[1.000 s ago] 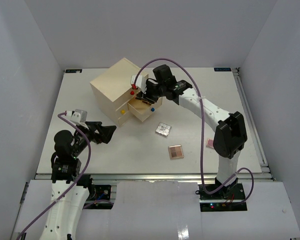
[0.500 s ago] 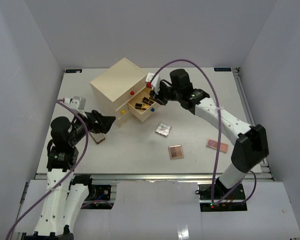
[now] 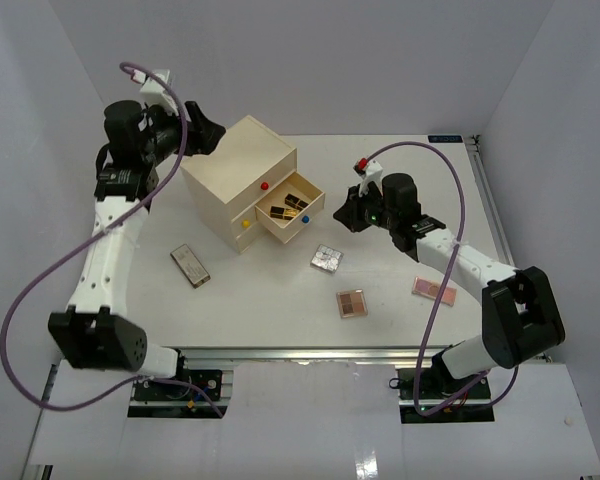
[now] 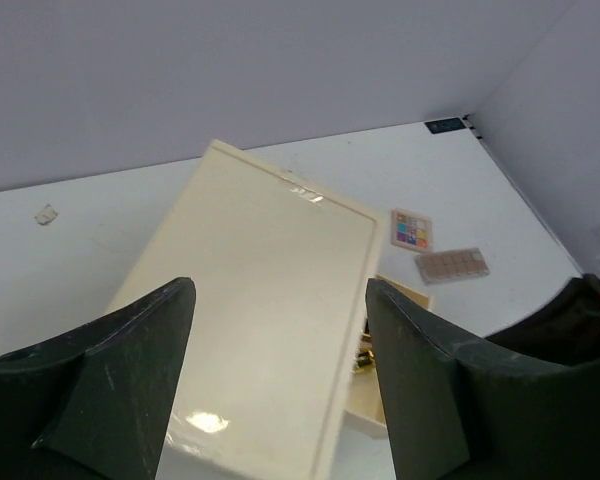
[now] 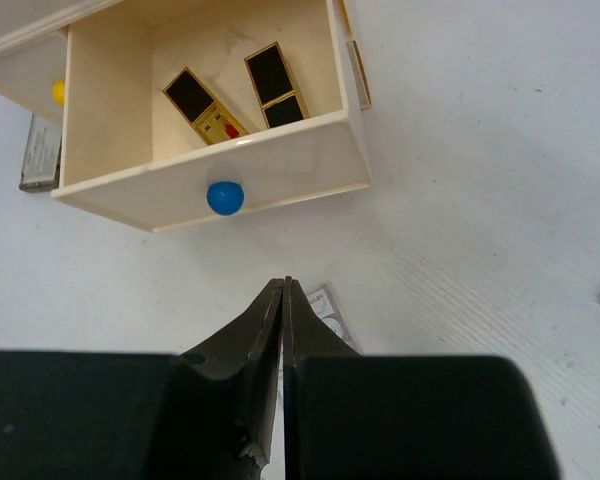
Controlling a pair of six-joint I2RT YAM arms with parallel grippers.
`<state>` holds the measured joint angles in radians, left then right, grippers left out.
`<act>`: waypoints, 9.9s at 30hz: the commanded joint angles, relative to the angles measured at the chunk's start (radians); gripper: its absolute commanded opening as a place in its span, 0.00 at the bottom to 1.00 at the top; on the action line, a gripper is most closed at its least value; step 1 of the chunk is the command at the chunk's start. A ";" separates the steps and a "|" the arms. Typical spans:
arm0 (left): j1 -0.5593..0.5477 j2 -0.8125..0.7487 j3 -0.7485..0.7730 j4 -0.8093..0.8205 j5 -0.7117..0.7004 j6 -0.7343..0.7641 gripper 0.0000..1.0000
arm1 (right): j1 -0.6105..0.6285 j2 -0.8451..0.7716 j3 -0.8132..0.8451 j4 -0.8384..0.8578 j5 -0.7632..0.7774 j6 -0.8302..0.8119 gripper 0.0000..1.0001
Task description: Organize the makeup
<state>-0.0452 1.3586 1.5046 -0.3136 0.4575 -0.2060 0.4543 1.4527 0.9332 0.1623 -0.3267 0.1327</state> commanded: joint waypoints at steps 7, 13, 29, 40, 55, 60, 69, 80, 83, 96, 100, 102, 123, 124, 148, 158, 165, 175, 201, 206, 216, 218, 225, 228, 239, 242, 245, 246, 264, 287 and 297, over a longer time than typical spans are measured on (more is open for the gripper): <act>-0.004 0.454 0.404 -0.119 -0.080 0.197 0.79 | 0.015 0.131 0.001 0.153 -0.014 0.273 0.08; -0.004 0.572 0.442 -0.128 0.024 0.235 0.74 | 0.088 0.217 0.075 0.090 0.052 0.327 0.08; -0.100 0.562 0.169 -0.152 0.187 0.369 0.70 | 0.166 0.580 0.531 0.085 0.047 0.417 0.08; -0.112 0.561 0.105 -0.104 0.164 0.309 0.71 | 0.156 0.718 0.708 0.106 0.016 0.374 0.08; 0.031 0.574 0.431 -0.045 -0.144 0.049 0.94 | 0.036 0.285 0.254 0.120 -0.287 -0.020 0.50; 0.044 0.543 0.533 -0.019 -0.199 0.015 0.96 | 0.009 0.220 0.214 0.029 -0.515 -0.161 0.74; 0.044 0.118 0.090 0.118 -0.126 -0.054 0.96 | 0.017 0.312 0.141 0.162 -0.574 -0.124 0.80; 0.044 -0.701 -0.771 0.152 -0.005 -0.201 0.96 | 0.022 0.700 0.378 0.440 -0.482 0.445 0.81; 0.044 -0.795 -0.857 0.106 0.023 -0.196 0.96 | 0.029 0.756 0.405 0.523 -0.459 0.551 0.78; 0.044 -0.870 -0.971 0.070 0.024 -0.142 0.96 | 0.065 0.938 0.568 0.568 -0.429 0.689 0.65; 0.044 -0.882 -0.981 0.069 0.026 -0.146 0.96 | 0.074 0.957 0.573 0.593 -0.415 0.726 0.59; 0.044 -0.893 -0.984 0.070 0.023 -0.149 0.96 | 0.080 0.962 0.573 0.596 -0.414 0.738 0.56; 0.044 -0.926 -0.934 0.056 0.022 -0.135 0.95 | 0.085 0.993 0.596 0.661 -0.371 0.813 0.21; 0.044 -0.914 -0.914 0.050 0.021 -0.128 0.95 | 0.082 0.972 0.564 0.672 -0.370 0.804 0.20; -0.393 0.031 -0.057 -0.206 -0.448 0.248 0.91 | 0.011 0.680 0.099 0.694 -0.423 0.679 0.18; -0.421 -0.016 0.006 -0.213 -0.499 0.200 0.91 | -0.032 0.613 0.124 0.561 -0.492 0.517 0.70; -0.418 -0.348 -0.268 -0.213 -0.499 -0.083 0.94 | -0.077 0.373 0.152 0.034 -0.467 0.086 0.77; -0.415 -0.713 -0.602 -0.384 -0.716 -0.430 0.98 | -0.091 0.091 0.135 -0.376 -0.221 -0.355 0.83; 0.040 0.021 -0.728 -0.225 -0.611 -0.492 0.96 | -0.291 -0.149 -0.005 -0.329 -0.444 -0.314 0.86; 0.044 0.104 -0.661 -0.244 -0.647 -0.466 0.96 | -0.299 -0.139 -0.010 -0.325 -0.446 -0.315 0.86; 0.044 0.273 -0.564 -0.312 -0.699 -0.457 0.87 | -0.309 -0.129 -0.016 -0.319 -0.444 -0.313 0.86; 0.044 0.280 -0.574 -0.298 -0.684 -0.457 0.78 | -0.312 -0.129 -0.017 -0.319 -0.445 -0.312 0.86; 0.044 0.231 -0.620 -0.257 -0.674 -0.461 0.33 | -0.326 -0.130 -0.019 -0.317 -0.459 -0.307 0.86; 0.044 0.185 -0.635 -0.251 -0.666 -0.461 0.21 | -0.332 -0.130 -0.022 -0.314 -0.465 -0.300 0.86; 0.023 -0.470 -0.732 -0.222 -0.452 -0.357 0.00 | -0.361 -0.131 -0.037 -0.318 -0.550 -0.373 0.86; 0.008 -0.628 -0.718 -0.182 -0.271 -0.302 0.00 | -0.362 -0.119 -0.036 -0.333 -0.583 -0.417 0.86; -0.007 -0.699 -0.687 -0.134 -0.129 -0.274 0.00 | -0.364 -0.102 -0.027 -0.369 -0.594 -0.467 0.85; -0.015 -0.715 -0.672 -0.115 -0.079 -0.264 0.00 | -0.365 -0.098 -0.027 -0.377 -0.596 -0.487 0.85; -0.655 -0.228 -0.222 -0.140 -0.427 0.044 0.00 | -0.442 -0.082 -0.028 -0.382 -0.603 -0.502 0.85; -0.713 0.477 -0.035 -0.157 -1.066 0.385 0.41 | -0.442 -0.089 -0.028 -0.386 -0.632 -0.484 0.86; -0.713 0.484 -0.013 -0.166 -1.048 0.381 0.72 | -0.442 -0.091 -0.028 -0.392 -0.630 -0.488 0.86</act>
<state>-0.7609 1.8771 1.4582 -0.4897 -0.5788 0.1718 0.0147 1.3697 0.9009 -0.2310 -0.9310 -0.3489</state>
